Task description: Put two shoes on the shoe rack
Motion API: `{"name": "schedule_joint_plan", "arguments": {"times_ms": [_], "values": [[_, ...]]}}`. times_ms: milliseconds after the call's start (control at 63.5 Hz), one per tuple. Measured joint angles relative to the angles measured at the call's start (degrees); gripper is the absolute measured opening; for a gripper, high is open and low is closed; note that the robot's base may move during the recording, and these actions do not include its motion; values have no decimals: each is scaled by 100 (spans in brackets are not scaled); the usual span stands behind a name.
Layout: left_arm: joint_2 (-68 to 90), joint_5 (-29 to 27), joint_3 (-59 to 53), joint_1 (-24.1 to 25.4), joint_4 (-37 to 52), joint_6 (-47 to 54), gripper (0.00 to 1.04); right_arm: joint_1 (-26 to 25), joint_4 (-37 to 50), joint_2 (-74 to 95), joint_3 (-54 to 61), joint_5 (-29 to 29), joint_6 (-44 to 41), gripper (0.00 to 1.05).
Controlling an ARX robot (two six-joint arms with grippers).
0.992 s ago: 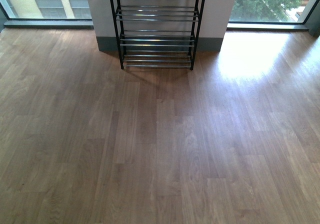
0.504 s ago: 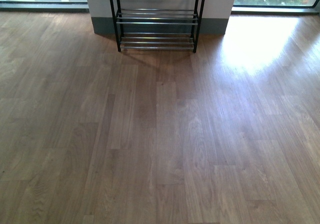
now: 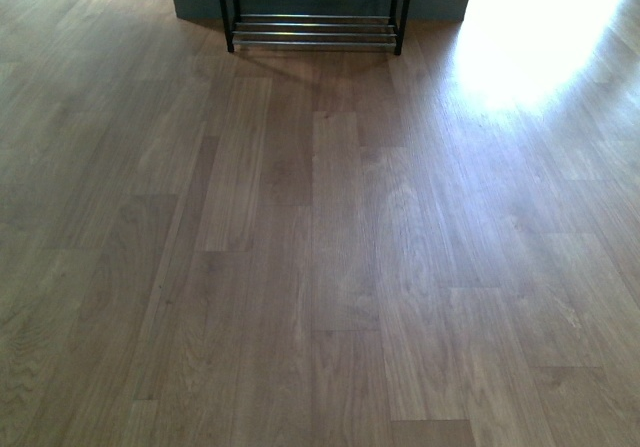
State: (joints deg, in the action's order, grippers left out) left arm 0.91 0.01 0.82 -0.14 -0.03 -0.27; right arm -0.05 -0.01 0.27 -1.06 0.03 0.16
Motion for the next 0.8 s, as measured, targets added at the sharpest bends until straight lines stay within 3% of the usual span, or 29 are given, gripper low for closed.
{"name": "schedule_joint_plan", "arguments": {"times_ms": [803], "values": [[0, 0, 0, 0, 0, 0, 95, 0, 0, 0, 0, 0, 0, 95]]}}
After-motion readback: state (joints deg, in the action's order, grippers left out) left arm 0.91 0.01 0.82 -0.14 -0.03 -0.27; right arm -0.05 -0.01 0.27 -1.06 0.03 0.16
